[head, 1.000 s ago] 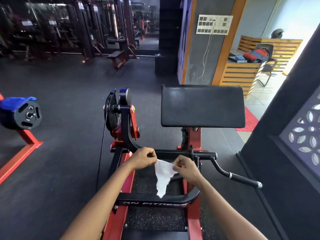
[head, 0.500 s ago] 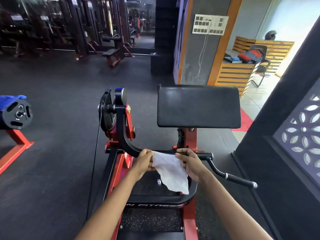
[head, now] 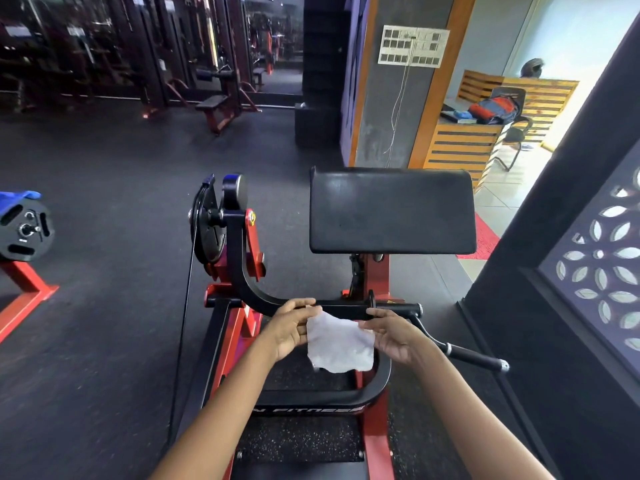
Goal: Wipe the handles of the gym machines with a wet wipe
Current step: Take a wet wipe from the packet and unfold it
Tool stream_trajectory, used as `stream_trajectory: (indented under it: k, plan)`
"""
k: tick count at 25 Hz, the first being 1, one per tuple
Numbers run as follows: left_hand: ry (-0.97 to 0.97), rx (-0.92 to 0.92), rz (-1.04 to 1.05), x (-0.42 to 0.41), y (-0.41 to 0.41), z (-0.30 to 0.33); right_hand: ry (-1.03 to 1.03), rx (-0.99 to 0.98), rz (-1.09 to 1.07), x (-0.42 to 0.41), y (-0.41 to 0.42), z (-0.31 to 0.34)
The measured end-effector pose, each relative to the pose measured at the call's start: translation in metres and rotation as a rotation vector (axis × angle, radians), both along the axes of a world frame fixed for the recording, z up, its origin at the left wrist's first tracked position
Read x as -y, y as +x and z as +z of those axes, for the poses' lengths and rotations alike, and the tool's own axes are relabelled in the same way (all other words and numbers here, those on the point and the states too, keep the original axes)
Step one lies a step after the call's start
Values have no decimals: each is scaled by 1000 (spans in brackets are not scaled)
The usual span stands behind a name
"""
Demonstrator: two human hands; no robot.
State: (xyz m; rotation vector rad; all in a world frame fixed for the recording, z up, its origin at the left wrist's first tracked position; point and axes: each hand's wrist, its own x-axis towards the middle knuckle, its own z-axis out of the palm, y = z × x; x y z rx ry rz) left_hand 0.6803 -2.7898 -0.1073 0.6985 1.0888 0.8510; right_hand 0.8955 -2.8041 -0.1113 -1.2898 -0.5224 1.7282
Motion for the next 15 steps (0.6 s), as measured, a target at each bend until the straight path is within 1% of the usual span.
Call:
stream_trajectory:
  k: [3,5,7,8,11,13,15]
  plan:
    - [66,-99,-115,1,-7,0,22,114,79,3,4,3]
    - [94,-196,-140,2,-8,0,54,224,62,3,1,3]
    - [157,-348,-174,1,-8,0,68,337,36,4,-2,4]
    - [193,-441,-195,0,-8,-2,80,378,62,5,-4,4]
    - [268,-661,-238,-2,-9,-4,136,525,235,8,-3,6]
    - [315,-759,-267,-4,-11,-5,207,717,361,9,-2,7]
    - [356,-809,-292,-3,-12,-6,271,923,441,6,-2,5]
